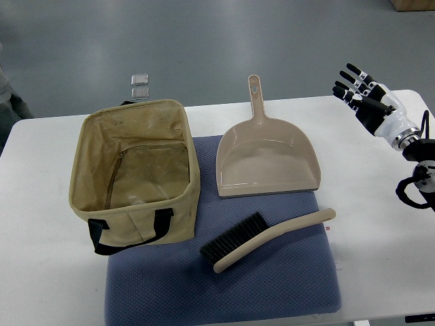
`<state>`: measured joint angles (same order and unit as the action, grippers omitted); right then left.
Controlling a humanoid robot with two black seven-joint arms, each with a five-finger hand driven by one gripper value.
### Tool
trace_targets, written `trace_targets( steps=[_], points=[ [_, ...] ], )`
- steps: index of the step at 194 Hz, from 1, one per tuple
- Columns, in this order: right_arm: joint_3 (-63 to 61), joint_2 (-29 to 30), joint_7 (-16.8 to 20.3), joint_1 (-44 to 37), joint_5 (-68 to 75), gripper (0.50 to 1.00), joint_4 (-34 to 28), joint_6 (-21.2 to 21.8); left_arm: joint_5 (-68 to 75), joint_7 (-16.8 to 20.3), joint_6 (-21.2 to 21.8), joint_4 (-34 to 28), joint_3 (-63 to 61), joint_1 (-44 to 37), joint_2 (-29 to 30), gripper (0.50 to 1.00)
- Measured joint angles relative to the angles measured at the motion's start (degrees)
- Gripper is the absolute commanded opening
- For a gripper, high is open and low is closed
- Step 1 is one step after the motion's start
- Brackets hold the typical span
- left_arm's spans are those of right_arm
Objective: Put pink broom in yellow bag with right hand
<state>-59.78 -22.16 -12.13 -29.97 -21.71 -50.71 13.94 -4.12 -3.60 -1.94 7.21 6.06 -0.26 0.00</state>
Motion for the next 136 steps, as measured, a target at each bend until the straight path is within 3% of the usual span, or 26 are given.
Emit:
trace_targets(
  steps=[136],
  points=[
    [-0.08,0.03,-0.08,-0.2,0.09,0.93,0.0,0.2,-0.12,0.0,0.0,-0.22,0.18,-0.01,0.0,1.0]
  ],
)
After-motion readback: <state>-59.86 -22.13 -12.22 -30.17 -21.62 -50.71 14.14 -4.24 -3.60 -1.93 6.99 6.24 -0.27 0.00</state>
